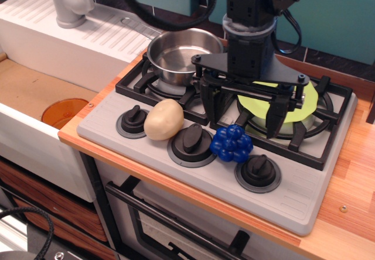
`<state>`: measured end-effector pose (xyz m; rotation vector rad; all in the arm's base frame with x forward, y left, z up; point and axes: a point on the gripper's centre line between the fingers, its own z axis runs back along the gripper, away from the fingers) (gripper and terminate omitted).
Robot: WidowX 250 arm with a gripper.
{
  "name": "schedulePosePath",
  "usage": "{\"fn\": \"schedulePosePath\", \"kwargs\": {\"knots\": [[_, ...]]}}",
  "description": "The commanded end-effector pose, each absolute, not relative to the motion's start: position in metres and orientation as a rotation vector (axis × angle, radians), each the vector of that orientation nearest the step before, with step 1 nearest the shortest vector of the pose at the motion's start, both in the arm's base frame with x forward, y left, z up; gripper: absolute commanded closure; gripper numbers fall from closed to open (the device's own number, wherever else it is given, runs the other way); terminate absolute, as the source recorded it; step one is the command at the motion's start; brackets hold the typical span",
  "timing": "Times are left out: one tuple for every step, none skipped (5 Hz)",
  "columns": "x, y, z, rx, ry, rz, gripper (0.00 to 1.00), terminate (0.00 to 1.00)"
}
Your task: Put blueberry on plate and potato in pot or pan on stove
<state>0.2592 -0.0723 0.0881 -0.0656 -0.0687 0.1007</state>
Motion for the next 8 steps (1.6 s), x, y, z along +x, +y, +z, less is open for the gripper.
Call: {"fn": "schedulePosePath", "kwargs": {"knots": [[0.259,-0.072,0.088,-0.066,-0.069,0.101,0.0,0.0],[0.261,-0.074,0.08,-0.07,-0.088,0.114,0.0,0.0],[0.264,-0.072,0.071,-0.069,-0.111,0.11,0.0,0.0],[0.267,-0.068,0.073,-0.058,-0.131,0.1,0.0,0.0],[0.267,-0.063,0.076,-0.05,-0.152,0.093,0.0,0.0],[0.268,-0.062,0.073,-0.038,-0.187,0.095,0.0,0.0],[0.268,-0.064,0.066,-0.038,-0.21,0.106,0.0,0.0],[0.271,-0.065,0.057,-0.039,-0.248,0.101,0.0,0.0]]}}
